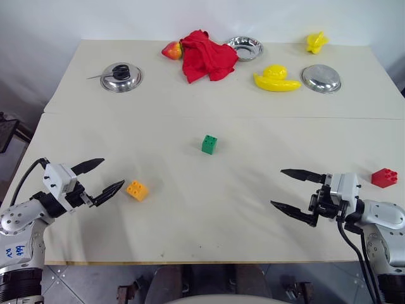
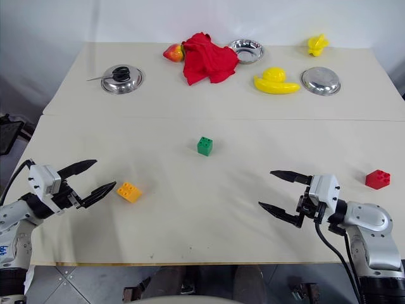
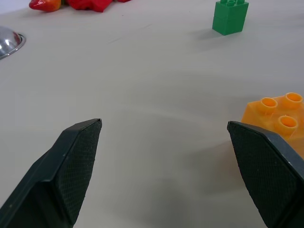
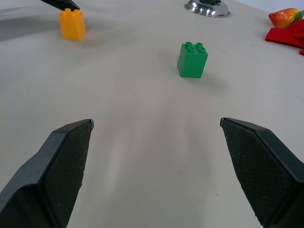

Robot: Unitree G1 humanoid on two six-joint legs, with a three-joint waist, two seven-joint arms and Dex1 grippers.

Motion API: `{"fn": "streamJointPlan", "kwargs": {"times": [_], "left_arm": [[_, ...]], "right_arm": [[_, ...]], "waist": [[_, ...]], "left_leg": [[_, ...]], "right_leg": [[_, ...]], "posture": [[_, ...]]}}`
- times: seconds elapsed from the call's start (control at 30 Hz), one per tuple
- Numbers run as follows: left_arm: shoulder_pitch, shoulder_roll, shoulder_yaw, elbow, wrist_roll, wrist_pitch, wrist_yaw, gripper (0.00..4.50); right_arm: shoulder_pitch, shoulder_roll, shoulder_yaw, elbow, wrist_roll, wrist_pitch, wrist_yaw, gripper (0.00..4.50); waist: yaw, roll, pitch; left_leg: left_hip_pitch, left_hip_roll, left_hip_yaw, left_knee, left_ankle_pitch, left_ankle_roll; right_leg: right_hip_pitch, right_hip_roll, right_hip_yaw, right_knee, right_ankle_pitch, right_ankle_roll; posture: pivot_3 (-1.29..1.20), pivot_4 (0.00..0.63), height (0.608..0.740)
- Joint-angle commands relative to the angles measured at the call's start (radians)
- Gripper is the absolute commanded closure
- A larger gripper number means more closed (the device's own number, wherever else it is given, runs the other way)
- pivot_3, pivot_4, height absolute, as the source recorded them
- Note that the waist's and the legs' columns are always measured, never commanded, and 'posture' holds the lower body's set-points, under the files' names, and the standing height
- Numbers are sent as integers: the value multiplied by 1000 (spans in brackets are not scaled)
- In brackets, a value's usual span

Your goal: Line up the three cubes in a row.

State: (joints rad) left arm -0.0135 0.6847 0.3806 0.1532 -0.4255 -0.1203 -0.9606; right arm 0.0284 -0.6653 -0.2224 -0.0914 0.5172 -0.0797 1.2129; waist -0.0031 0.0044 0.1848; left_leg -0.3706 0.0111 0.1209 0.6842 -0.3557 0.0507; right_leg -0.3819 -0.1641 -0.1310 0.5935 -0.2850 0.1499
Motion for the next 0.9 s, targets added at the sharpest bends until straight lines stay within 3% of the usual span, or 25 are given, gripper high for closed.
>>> {"fn": "streamJointPlan", "kwargs": {"times": [0.03, 0.23, 0.33, 0.5, 0.67, 0.77, 0.9], "left_arm": [[16, 3, 19, -27, -8, -8, 6, 5], [-71, 22, 14, -167, -178, 217, 13, 5], [-108, 22, -72, -308, -195, 308, 3, 5], [-153, 22, -209, -465, -211, 430, -5, 5], [-201, -6, -312, -509, -198, 507, 3, 5], [-210, -26, -357, -513, -184, 510, -8, 5], [-211, -33, -387, -515, -163, 508, -10, 5]], "right_arm": [[-1, 7, -23, -11, 18, -14, -13, 0], [34, 21, -161, -49, 62, -6, -137, 0], [94, 56, -324, -105, 189, 74, -279, 0], [273, 121, -611, -149, 189, 52, -460, 0], [428, 240, -761, -141, 130, 45, -644, 0], [476, 290, -761, -140, 113, 103, -739, 0], [462, 262, -710, -203, 140, 228, -820, 0]], "waist": [[0, 0, 0], [14, 0, 0], [25, 0, 0], [30, 2, -1], [18, 4, -2], [15, 6, -4], [-12, 9, -5]], "left_leg": [[0, 0, 0, 0, 0, 0], [-1, 0, -2, 2, 0, 0], [-1, -1, -3, 2, 0, 0], [0, -3, -4, 1, 0, 0], [2, 1, -1, 0, 1, -1], [3, 2, -1, 0, 1, -3], [5, 3, 3, 0, 1, -3]], "right_leg": [[0, 0, 0, 0, 0, 0], [1, 0, -1, 1, 0, 0], [3, -1, -1, 0, 0, 0], [4, 0, -1, -1, 0, 0], [4, 4, 3, -2, 0, 0], [4, 5, 4, -1, 0, 0], [3, 5, 9, -1, 0, 0]], "posture": [[0, 150, 740], [0, 150, 740], [0, 150, 740], [0, 150, 740], [0, 150, 740], [0, 150, 740], [0, 150, 740]]}}
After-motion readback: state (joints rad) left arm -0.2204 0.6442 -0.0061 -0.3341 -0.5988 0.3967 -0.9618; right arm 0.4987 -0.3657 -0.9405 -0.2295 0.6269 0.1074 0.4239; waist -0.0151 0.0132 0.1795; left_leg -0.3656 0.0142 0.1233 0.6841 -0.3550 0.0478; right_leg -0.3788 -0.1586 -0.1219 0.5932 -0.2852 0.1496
